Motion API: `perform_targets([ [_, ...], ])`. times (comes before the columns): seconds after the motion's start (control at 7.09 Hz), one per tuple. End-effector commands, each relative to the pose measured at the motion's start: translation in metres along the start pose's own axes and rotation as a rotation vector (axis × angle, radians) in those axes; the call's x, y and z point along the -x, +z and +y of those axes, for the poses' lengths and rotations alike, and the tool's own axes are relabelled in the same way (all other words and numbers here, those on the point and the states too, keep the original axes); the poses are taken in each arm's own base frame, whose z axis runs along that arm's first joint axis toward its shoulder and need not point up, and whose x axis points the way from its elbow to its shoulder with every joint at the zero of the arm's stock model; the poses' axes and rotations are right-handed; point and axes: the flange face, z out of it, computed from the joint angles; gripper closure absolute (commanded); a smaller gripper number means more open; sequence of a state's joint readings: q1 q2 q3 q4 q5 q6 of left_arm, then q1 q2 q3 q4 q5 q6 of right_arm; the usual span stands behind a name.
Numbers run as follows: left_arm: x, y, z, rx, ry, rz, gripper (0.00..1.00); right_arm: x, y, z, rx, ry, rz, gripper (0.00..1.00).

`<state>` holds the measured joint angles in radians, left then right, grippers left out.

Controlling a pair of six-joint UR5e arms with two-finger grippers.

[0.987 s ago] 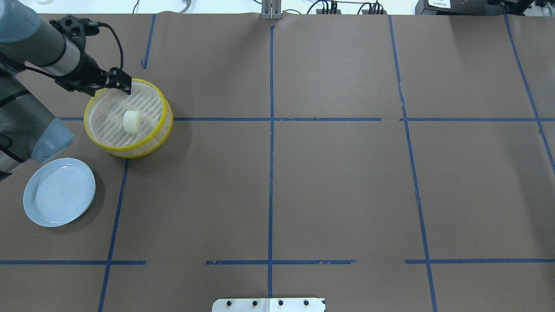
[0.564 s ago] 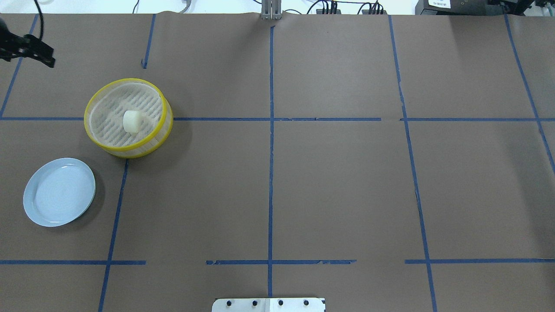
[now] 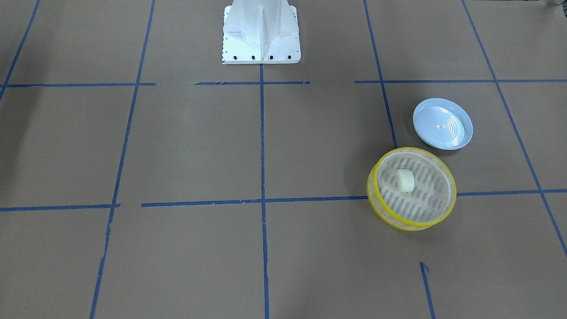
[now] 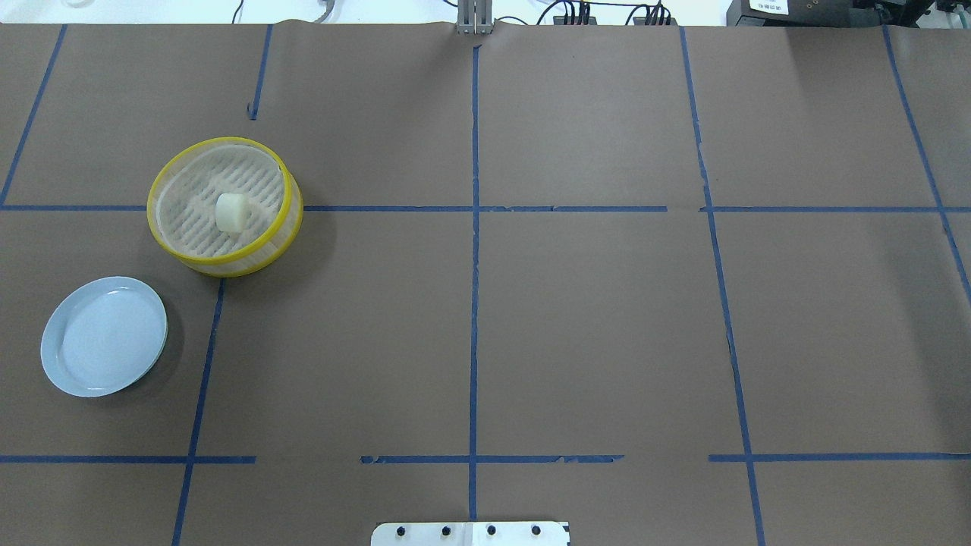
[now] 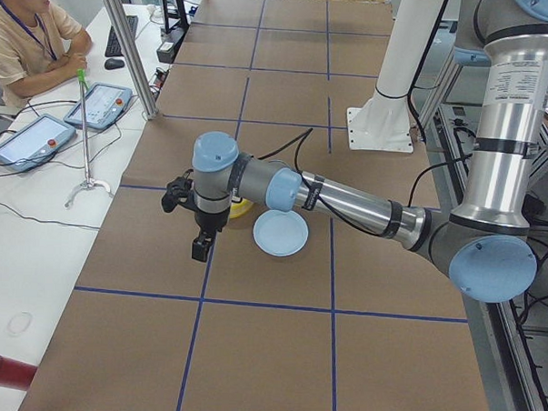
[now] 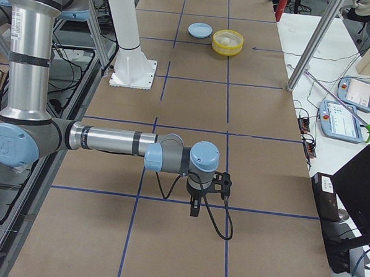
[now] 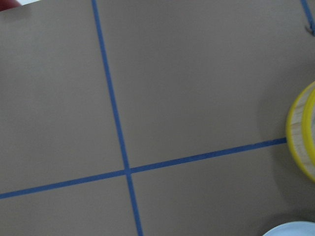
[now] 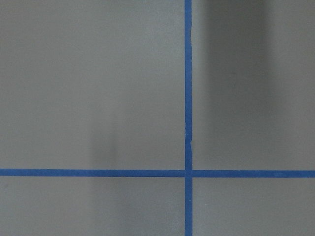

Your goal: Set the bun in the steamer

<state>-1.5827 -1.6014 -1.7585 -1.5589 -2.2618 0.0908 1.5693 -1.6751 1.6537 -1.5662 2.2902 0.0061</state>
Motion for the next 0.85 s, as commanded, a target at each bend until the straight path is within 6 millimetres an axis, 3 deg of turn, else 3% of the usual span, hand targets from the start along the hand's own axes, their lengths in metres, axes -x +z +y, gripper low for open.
perform_targets([
  [0.0,0.064,0.010,0.052,0.032,-0.039,0.007,0.00,0.000,0.000,0.000,0.000,0.000,0.000,0.00],
  [0.42,0.061,0.008,0.063,0.118,-0.121,0.030,0.00,0.000,0.000,0.000,0.000,0.000,0.000,0.00],
  [0.56,0.064,0.017,0.077,0.134,-0.153,0.032,0.00,0.000,0.000,0.000,0.000,0.000,0.000,0.00],
  [0.71,0.064,0.017,0.077,0.135,-0.199,0.029,0.00,0.000,0.000,0.000,0.000,0.000,0.000,0.00],
])
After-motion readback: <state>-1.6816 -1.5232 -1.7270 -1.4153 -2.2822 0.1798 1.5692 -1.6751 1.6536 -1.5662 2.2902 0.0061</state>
